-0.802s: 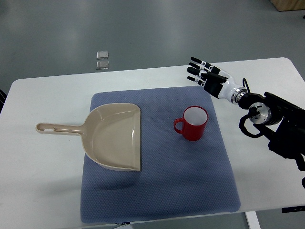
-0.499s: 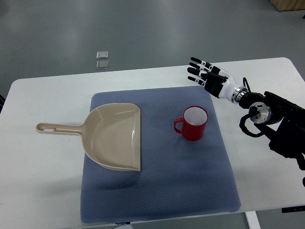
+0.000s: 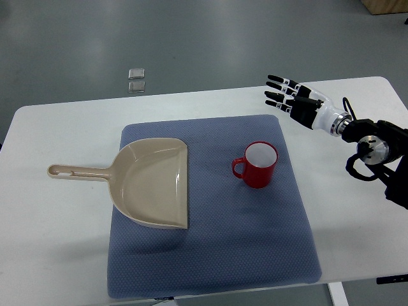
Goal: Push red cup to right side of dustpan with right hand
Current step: 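Lower the right hand toward the mat beside the red mug, then move the right hand against the red mug's side farthest from the dustpan, then cup the red mug with the right hand fingers around its body, then push the red mug with the right hand toward the dustpan's edge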
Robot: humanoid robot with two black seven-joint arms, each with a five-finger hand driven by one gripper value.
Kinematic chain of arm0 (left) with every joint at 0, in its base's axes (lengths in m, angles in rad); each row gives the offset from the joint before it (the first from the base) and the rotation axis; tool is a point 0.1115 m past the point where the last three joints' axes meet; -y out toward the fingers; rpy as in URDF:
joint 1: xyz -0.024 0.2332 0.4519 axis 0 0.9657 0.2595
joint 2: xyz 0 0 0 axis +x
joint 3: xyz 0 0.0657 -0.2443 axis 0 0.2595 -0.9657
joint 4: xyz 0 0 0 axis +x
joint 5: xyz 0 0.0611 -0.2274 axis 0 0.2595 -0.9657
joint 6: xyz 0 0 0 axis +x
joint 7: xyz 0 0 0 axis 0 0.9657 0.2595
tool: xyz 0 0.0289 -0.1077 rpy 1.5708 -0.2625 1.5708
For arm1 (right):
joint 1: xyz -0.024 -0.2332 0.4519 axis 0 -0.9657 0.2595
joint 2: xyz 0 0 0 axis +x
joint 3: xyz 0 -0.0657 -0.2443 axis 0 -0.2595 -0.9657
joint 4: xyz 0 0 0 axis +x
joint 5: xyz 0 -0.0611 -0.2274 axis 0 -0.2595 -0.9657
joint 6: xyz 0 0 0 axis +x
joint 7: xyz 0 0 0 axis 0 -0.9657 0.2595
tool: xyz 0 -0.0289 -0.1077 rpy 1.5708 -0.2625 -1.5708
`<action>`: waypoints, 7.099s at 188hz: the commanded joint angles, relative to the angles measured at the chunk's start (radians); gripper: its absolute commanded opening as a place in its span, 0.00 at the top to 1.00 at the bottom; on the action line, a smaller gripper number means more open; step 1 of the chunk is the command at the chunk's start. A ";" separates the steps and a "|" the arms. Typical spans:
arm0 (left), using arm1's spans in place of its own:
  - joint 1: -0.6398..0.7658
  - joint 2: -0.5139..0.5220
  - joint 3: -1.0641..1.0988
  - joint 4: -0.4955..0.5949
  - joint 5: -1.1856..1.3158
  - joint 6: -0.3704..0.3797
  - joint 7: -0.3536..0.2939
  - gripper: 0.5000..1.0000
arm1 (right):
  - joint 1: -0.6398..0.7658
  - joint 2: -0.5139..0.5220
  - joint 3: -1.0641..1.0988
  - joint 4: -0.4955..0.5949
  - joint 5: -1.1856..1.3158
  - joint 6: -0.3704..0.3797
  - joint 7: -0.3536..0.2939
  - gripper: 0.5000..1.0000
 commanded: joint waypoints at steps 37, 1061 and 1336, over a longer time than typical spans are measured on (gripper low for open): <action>0.000 0.000 0.001 0.001 0.000 0.000 0.000 0.00 | -0.044 -0.076 -0.002 0.000 -0.238 0.109 0.208 0.13; 0.000 0.000 0.001 0.001 0.000 0.000 0.000 0.00 | -0.256 0.151 -0.084 0.120 -0.614 -0.071 0.446 0.13; 0.000 0.000 0.001 0.001 0.000 0.000 0.000 0.00 | -0.241 0.199 -0.133 0.190 -0.614 -0.123 0.446 0.13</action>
